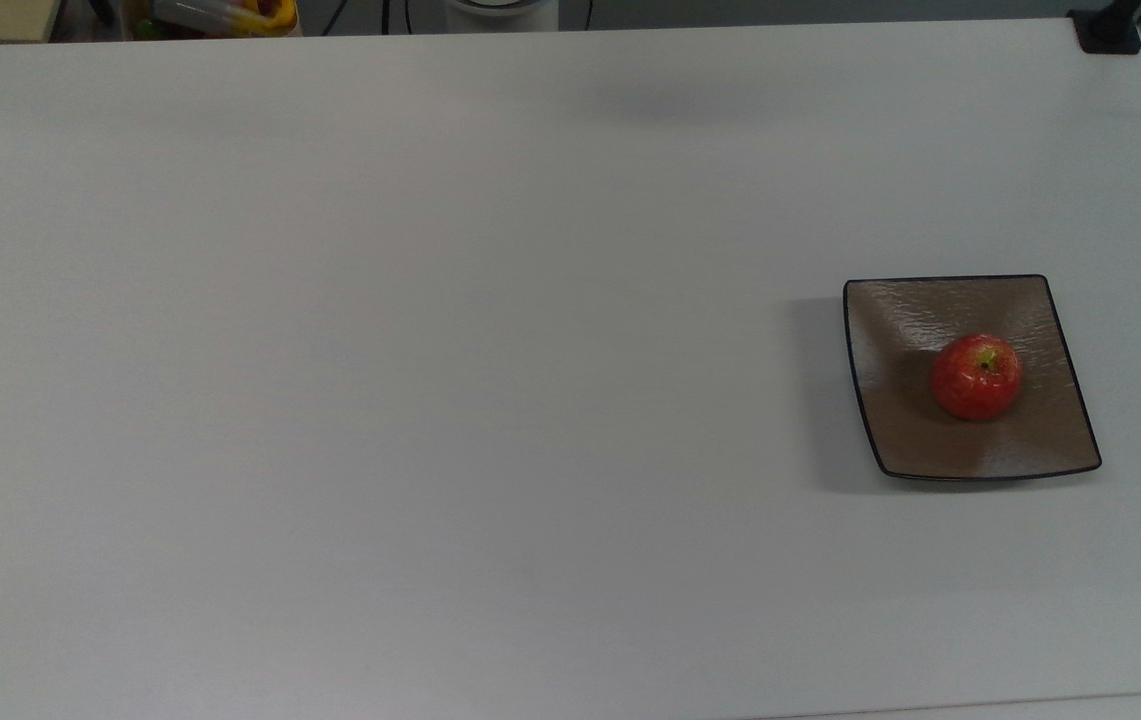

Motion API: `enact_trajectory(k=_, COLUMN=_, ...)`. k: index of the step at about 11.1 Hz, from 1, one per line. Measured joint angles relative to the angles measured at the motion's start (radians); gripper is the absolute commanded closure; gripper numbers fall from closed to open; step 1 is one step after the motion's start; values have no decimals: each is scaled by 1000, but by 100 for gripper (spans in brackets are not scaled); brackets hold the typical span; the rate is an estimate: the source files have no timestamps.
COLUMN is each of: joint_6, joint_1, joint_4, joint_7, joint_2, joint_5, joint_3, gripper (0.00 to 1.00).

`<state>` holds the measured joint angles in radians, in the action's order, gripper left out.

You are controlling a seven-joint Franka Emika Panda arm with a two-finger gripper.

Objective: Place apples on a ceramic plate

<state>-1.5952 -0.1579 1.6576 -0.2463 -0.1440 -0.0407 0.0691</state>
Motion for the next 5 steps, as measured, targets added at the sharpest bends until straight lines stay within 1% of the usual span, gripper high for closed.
enact_trajectory(k=3, joint_6=-64, joint_1=24, joint_4=11, joint_7=164, joint_2=24, joint_5=-3, joint_3=-2, gripper=0)
enact_trajectory(k=5, joint_6=-101, joint_1=39, joint_4=11, joint_7=244, joint_2=47, joint_5=-15, joint_3=-13, gripper=0)
